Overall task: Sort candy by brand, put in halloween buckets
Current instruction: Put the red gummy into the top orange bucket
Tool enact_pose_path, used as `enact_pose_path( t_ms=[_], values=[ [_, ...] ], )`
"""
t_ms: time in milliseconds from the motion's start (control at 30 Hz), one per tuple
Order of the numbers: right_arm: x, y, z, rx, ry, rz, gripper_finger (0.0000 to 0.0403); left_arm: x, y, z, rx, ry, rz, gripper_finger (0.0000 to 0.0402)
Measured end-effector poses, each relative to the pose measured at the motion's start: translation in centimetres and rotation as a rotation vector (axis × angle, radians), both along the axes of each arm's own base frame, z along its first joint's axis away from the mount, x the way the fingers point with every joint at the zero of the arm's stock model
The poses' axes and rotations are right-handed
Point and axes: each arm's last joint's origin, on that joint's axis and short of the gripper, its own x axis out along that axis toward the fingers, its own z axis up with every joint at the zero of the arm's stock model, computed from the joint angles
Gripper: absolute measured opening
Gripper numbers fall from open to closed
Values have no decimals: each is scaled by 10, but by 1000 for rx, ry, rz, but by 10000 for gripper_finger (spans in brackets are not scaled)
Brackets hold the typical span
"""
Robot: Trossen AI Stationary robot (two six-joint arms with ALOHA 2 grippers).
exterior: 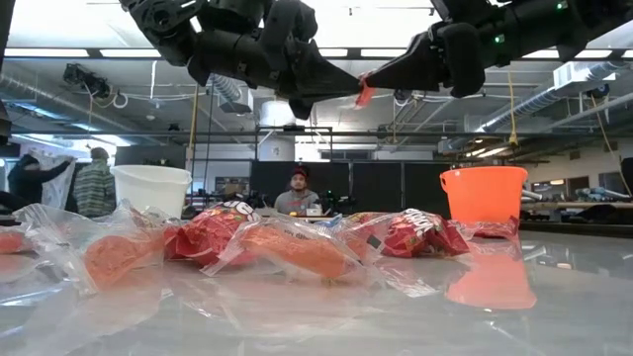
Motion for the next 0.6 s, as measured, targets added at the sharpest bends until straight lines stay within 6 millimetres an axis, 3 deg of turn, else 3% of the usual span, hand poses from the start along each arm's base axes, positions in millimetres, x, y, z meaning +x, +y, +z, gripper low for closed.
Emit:
enact_pose_path(
  t_ms=[167, 400, 600],
  values=[
    [0, 0, 0, 0, 1, -1, 16, 0, 0, 0, -21, 4, 5, 15],
    [-5, -5, 2, -15, 11, -167, 7, -1, 3, -4, -31, 51, 100, 58],
    [-31, -18, 23, 8, -8, -390, 5, -6, 10, -16, -24, 182, 188, 94]
  ],
)
